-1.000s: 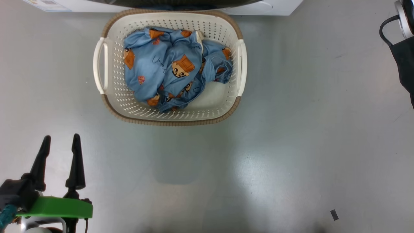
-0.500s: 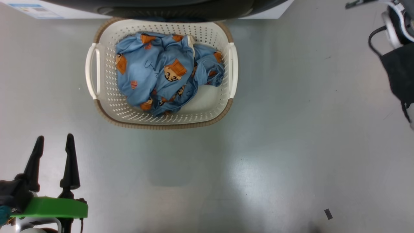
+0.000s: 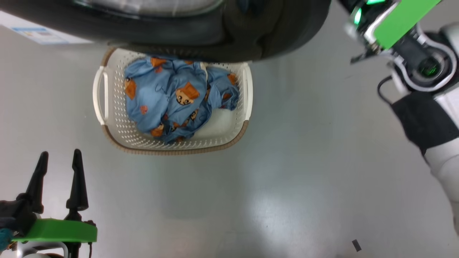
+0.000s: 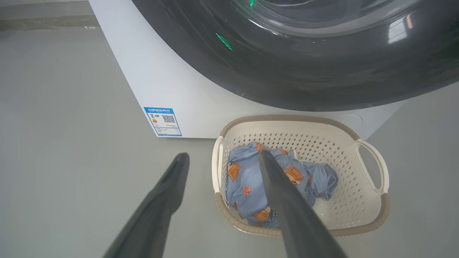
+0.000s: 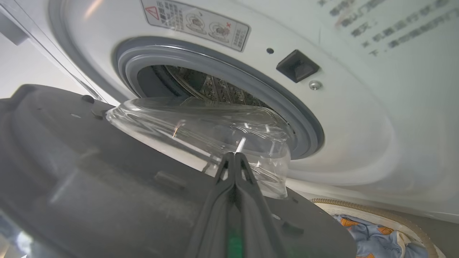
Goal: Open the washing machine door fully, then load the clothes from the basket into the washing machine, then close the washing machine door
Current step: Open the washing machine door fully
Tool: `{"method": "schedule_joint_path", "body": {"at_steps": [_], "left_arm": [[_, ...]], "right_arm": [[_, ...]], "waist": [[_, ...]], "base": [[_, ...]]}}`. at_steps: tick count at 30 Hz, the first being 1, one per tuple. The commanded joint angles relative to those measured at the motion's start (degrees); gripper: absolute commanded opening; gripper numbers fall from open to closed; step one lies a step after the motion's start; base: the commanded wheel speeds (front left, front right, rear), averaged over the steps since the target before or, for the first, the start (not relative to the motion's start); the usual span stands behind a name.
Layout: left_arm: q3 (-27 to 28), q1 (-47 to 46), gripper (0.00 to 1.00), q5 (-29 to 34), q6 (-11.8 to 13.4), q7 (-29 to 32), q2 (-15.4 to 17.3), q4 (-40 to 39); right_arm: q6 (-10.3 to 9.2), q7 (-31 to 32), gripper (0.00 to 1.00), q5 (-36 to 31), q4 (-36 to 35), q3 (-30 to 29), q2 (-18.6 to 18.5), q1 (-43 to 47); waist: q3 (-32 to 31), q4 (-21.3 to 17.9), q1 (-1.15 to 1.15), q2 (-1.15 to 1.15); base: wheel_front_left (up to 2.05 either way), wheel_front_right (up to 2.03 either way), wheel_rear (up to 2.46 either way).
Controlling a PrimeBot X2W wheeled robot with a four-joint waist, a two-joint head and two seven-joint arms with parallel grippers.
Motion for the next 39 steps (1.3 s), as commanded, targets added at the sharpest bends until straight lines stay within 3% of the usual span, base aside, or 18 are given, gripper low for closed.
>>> {"method": "schedule_joint_path", "body": {"at_steps": [1, 25, 39], "left_arm": [[2.1, 0.9, 1.00, 0.6, -0.1, -0.4, 1.3, -1.0], [3.4, 3.1, 1.00, 1.6, -0.1, -0.4, -2.0, -0.6], [3.3, 5.1, 1.00, 0.8, -0.1, -0.4, -2.2, 0.2]], "right_arm": [[0.18, 0.7, 0.00, 0.5, -1.9, 1.0, 1.4, 2.6], [0.18, 6.3, 0.00, 1.5, -7.1, 9.4, 2.6, 18.0], [0.18, 8.4, 0.00, 2.3, -11.7, 15.6, 8.6, 27.3]], "waist": [[-1.5, -0.5, 0.00, 0.00], [-13.5, 0.1, 0.00, 0.00], [-19.9, 1.5, 0.00, 0.00]], "base": [[0.00, 0.00, 0.00], [0.00, 0.00, 0.00], [0.00, 0.00, 0.00]]}}
